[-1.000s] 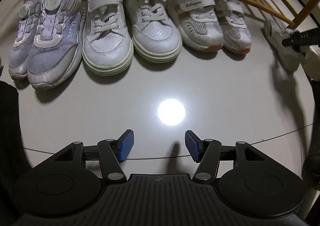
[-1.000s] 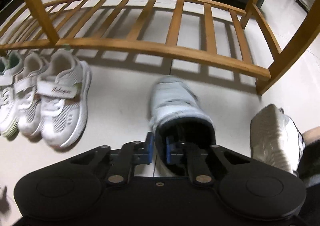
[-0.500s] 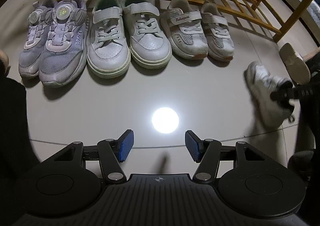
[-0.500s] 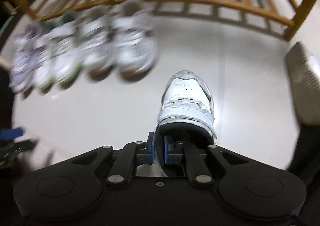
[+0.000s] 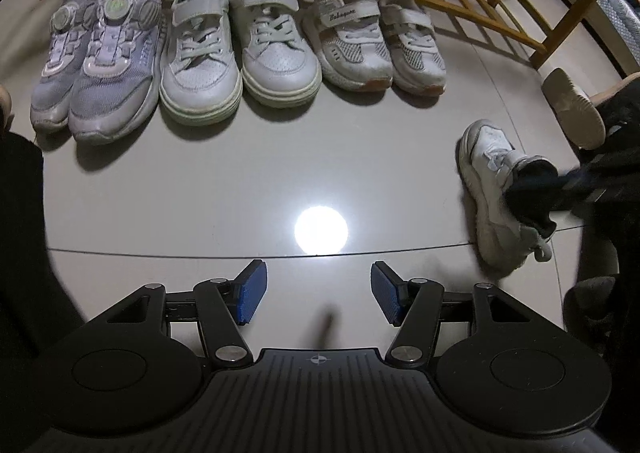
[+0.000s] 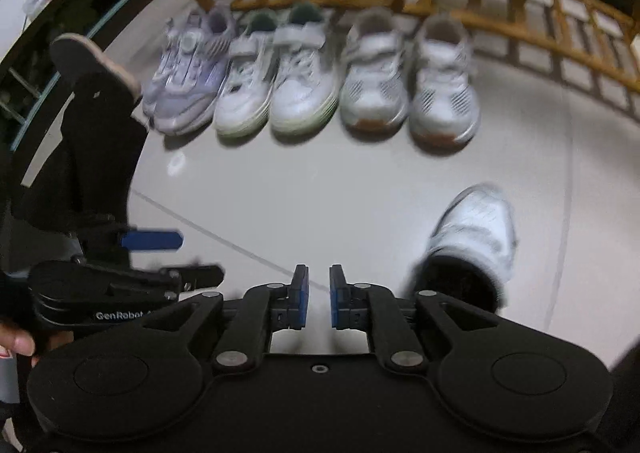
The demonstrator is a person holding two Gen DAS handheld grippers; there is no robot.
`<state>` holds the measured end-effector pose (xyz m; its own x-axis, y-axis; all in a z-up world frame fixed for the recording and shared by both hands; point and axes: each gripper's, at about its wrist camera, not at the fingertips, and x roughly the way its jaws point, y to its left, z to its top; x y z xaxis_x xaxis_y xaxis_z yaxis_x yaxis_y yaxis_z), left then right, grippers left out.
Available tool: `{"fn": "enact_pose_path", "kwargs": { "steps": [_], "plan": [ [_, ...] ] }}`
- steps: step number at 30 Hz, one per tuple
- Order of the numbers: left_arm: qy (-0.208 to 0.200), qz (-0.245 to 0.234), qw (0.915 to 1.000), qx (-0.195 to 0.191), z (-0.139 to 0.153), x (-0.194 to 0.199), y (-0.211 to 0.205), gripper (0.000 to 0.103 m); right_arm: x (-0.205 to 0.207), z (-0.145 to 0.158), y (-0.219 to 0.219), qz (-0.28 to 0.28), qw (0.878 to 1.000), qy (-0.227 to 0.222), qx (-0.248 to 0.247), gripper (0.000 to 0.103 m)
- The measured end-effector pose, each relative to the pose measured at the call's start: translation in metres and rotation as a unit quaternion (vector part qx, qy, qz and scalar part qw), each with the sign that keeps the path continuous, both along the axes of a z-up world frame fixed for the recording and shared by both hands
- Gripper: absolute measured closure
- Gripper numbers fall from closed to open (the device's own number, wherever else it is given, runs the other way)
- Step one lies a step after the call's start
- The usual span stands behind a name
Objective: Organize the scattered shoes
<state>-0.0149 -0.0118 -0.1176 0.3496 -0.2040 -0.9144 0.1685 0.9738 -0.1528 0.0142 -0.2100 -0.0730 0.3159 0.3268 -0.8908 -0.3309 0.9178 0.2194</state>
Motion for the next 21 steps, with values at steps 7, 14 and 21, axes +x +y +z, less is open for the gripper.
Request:
{"fn": "enact_pose_path", "kwargs": {
  "steps": [7,14,21],
  "plan": [
    [0.004,-0.013,0.9999,-0.002,-0.002,0.001,-0.012,0.044,0.022,0.001,-0.059,-0.080,0.996,-0.018,-0.032,0.052],
    [0.011,-0.024,0.9997,0.000,-0.006,-0.002,-0.019,0.044,0.034,-0.038,-0.089,-0.153,0.986,0.046,0.042,0.043],
    [0.014,-0.022,0.9996,0.009,-0.008,-0.005,-0.020,0.044,0.027,-0.045,-0.090,-0.193,0.978,0.064,0.049,0.033]
  ]
}}
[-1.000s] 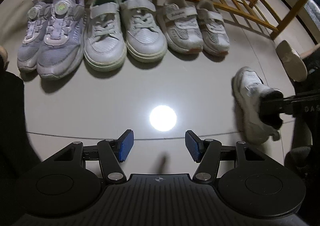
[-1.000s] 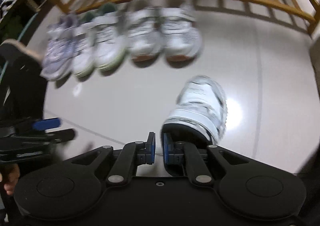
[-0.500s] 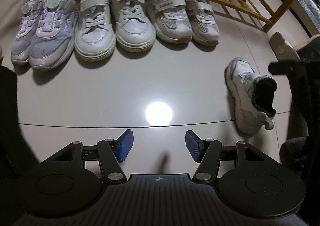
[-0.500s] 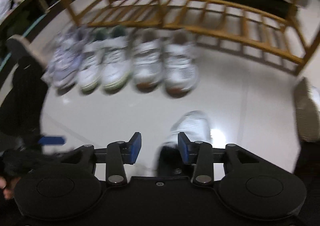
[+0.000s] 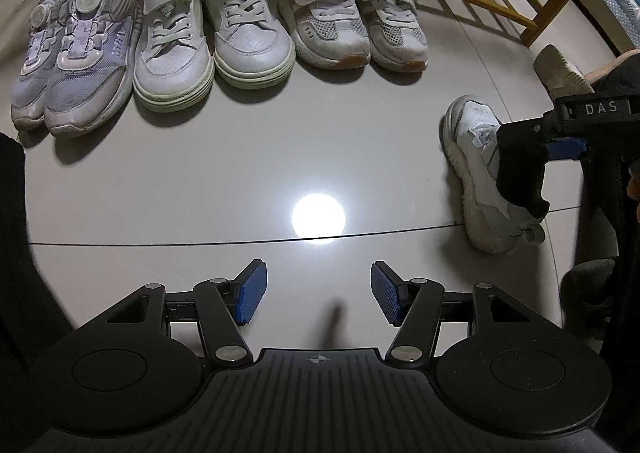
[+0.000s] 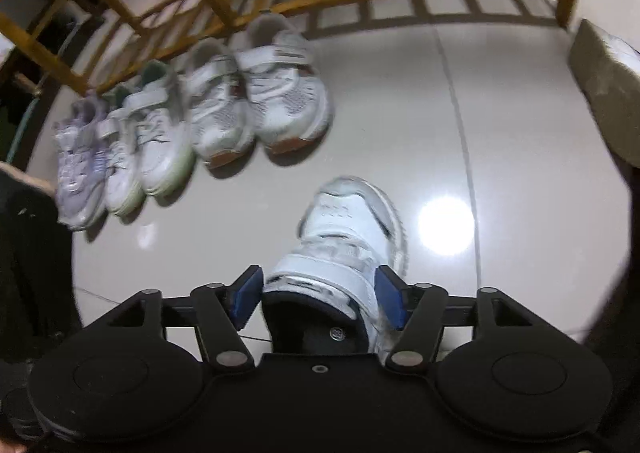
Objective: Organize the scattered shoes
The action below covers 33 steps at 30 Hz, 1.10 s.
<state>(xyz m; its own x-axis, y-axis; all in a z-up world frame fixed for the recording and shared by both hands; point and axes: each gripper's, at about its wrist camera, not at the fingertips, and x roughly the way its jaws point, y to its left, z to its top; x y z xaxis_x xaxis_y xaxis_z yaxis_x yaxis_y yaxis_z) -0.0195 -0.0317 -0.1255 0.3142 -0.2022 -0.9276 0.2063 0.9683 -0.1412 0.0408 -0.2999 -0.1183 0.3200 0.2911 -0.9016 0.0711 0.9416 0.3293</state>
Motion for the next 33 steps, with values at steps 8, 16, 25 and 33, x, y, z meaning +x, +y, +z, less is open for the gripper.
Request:
{"fn": "enact_pose_path", "kwargs": {
  "steps": [8,16,25,33],
  "plan": [
    [-0.008,-0.001,0.9998,0.020,0.011,-0.011,-0.006,0.044,-0.013,-0.013,-0.001,-0.026,0.999,0.015,0.038,0.030],
    [-0.026,-0.004,0.9995,0.018,0.027,-0.024,-0.015,0.044,-0.029,-0.017,-0.004,-0.066,0.994,0.048,0.078,0.030],
    [-0.011,-0.017,0.9998,-0.008,0.021,-0.015,-0.031,0.044,-0.035,-0.011,0.012,-0.024,0.987,0.078,0.139,0.030],
    [0.007,-0.034,0.9992,-0.018,0.013,-0.018,-0.043,0.044,-0.004,0.022,0.011,0.024,0.999,-0.020,0.037,0.030]
  ]
}}
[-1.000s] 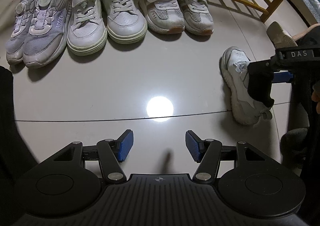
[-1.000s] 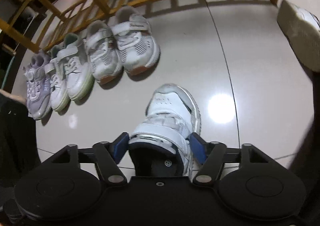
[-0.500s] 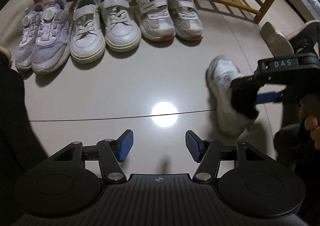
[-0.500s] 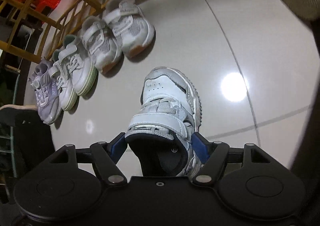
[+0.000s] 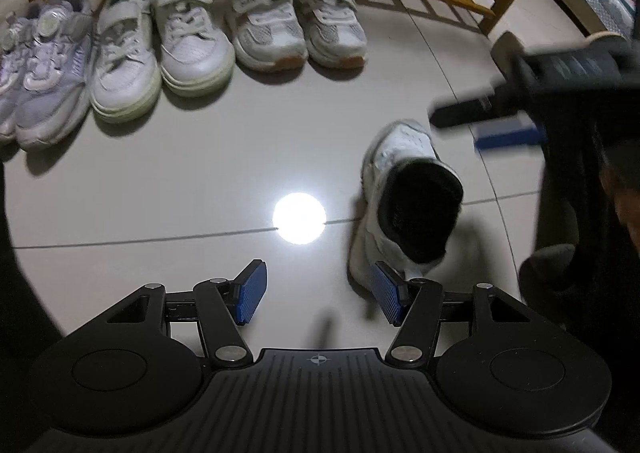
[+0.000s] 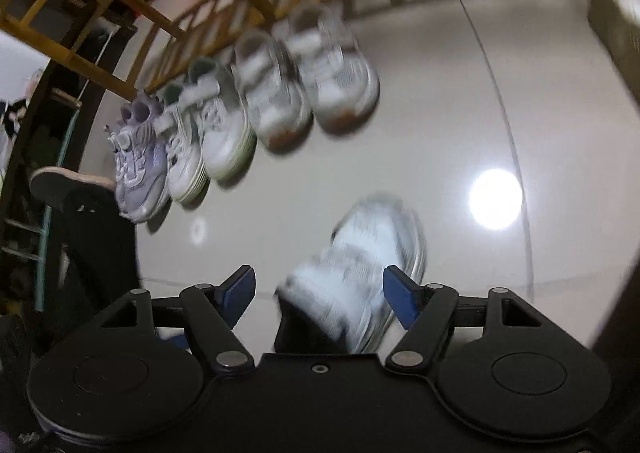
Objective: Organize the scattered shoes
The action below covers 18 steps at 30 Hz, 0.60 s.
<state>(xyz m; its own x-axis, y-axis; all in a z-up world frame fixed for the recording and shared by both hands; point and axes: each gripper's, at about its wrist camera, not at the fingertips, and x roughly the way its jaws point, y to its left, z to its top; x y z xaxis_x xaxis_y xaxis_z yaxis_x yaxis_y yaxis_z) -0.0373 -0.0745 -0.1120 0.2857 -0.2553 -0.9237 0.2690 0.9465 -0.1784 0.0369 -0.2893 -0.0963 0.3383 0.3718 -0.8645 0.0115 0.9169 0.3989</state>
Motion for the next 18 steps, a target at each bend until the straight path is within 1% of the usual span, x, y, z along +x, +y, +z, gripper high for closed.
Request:
{"fn": "enact_pose_path", "kwargs": {
  "steps": [1,5,7,10,13,15,18],
  "plan": [
    [0.003,-0.002,1.0000,0.003,-0.002,-0.001,-0.003,0.044,0.003,-0.002,0.000,-0.002,1.000,-0.001,-0.001,0.030],
    [0.016,-0.017,0.9996,0.015,-0.007,-0.003,-0.015,0.044,0.028,-0.029,-0.008,-0.037,0.997,0.024,0.055,0.030],
    [0.023,-0.021,0.9992,0.024,-0.010,-0.001,-0.020,0.044,0.037,-0.042,-0.005,-0.031,0.997,0.025,0.060,0.030],
    [0.028,-0.030,0.9981,0.046,-0.015,0.001,-0.032,0.044,0.046,-0.050,-0.004,-0.012,0.998,0.018,0.057,0.030],
    [0.040,-0.031,0.9970,0.058,-0.019,0.004,-0.040,0.044,0.054,-0.057,-0.010,-0.006,0.996,0.025,0.082,0.030],
    [0.050,-0.027,0.9968,0.057,-0.022,0.007,-0.044,0.044,0.056,-0.060,-0.015,-0.006,0.995,0.034,0.098,0.030],
    [0.065,-0.012,0.9970,0.041,-0.025,0.009,-0.047,0.044,0.058,-0.062,-0.018,0.005,0.994,0.036,0.102,0.030]
  ]
}}
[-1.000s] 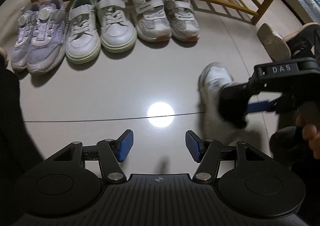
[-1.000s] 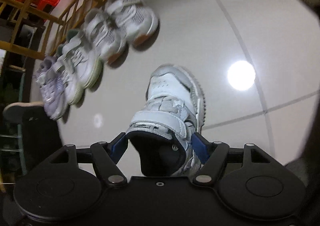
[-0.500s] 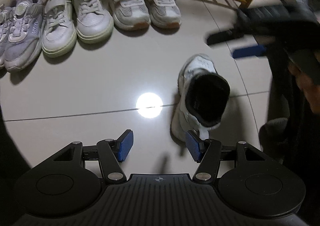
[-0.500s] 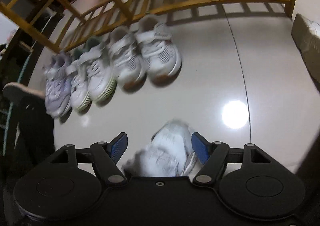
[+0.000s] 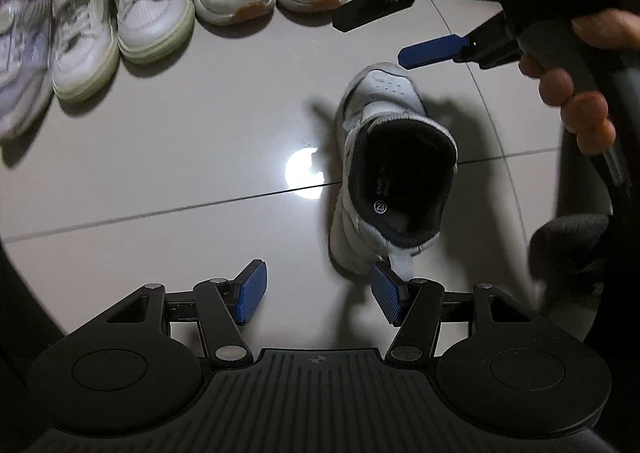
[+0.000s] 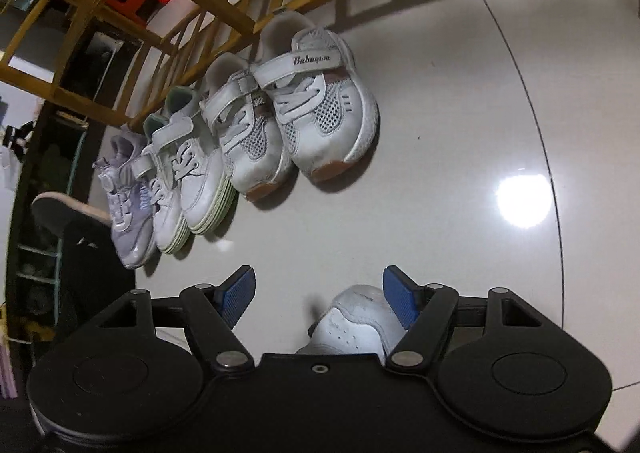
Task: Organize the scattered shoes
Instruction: 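Grasp the black-lined sneaker at its heel with the right tool and lift it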
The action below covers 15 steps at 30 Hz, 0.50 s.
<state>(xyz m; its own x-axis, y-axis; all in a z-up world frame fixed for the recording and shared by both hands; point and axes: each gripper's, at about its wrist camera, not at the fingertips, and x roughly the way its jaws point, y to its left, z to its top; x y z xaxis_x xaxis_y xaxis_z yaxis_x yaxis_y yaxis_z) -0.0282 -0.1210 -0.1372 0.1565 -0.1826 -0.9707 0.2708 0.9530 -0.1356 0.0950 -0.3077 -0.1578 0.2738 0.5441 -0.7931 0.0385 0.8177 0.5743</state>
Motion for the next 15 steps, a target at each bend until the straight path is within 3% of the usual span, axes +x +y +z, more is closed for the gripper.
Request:
{"fn": "enact_pose_path", "kwargs": {
  "steps": [6,10,15],
  "plan": [
    [0.003,-0.022,0.9995,0.020,-0.002,-0.019,-0.002,0.043,0.004,-0.002,0.016,0.030,0.999,-0.022,0.003,0.029],
    [0.029,-0.028,0.9992,-0.009,-0.011,-0.019,-0.004,0.043,-0.001,-0.003,0.028,0.035,0.999,-0.038,-0.014,0.029],
    [0.029,-0.007,0.9991,-0.030,-0.020,-0.008,-0.007,0.043,0.000,0.000,0.039,0.054,0.996,-0.039,-0.058,0.029]
  ]
}}
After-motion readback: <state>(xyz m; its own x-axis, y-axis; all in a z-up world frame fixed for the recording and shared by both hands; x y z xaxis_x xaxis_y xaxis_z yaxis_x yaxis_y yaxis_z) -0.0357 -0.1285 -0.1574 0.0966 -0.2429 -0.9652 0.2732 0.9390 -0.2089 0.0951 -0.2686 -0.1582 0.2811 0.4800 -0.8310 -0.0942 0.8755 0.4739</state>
